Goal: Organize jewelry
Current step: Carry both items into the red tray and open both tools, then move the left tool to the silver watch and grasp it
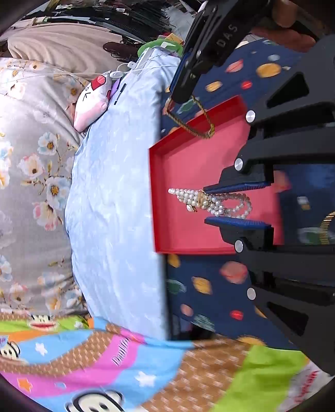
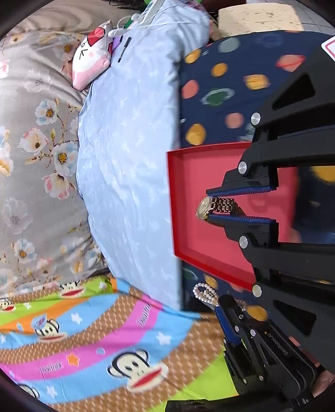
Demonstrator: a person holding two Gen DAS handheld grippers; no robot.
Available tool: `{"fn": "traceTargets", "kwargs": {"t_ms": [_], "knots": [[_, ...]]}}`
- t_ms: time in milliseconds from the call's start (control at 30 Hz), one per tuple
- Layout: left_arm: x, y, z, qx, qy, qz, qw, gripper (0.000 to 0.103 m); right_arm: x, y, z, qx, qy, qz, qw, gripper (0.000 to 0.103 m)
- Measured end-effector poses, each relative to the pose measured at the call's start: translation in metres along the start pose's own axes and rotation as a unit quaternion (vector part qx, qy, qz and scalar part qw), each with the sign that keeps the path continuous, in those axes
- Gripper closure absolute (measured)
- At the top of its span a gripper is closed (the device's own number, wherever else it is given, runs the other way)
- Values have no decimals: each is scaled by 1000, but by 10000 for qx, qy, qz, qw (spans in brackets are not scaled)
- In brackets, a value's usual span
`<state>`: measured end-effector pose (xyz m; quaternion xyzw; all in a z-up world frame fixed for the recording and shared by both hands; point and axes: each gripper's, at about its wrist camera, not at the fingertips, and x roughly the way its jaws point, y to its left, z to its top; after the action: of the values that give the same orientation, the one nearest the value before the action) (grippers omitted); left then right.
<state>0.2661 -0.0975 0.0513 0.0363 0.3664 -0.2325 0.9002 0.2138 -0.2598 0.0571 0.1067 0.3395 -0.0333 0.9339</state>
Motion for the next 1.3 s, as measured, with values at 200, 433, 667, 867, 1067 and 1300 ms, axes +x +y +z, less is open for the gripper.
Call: {"fn": "traceTargets", "kwargs": {"t_ms": [200,433,667,867,1067,1300], "knots": [[74,9,35,-170,341,-155,9992,86,74,-20,37,69,242,-137,9996,90],[137,9,38,-45,725,-43,9973,86,139,-39,43,-49,663,-418,9969,90],[154,11,37,-1,744,166,9971,70,158,-46,40,-151,828,-533,9950,78],[118,16,38,-46,337,508,9981,38,105,-46,37,5,507,-430,9978,60],[52,23,9,-100,246,673,9974,37,30,-36,-1,8,332,-373,9988,55],[-14,38,-61,-117,345,974,9946,36,-43,-25,-78,-45,390,-538,9978,55]]}}
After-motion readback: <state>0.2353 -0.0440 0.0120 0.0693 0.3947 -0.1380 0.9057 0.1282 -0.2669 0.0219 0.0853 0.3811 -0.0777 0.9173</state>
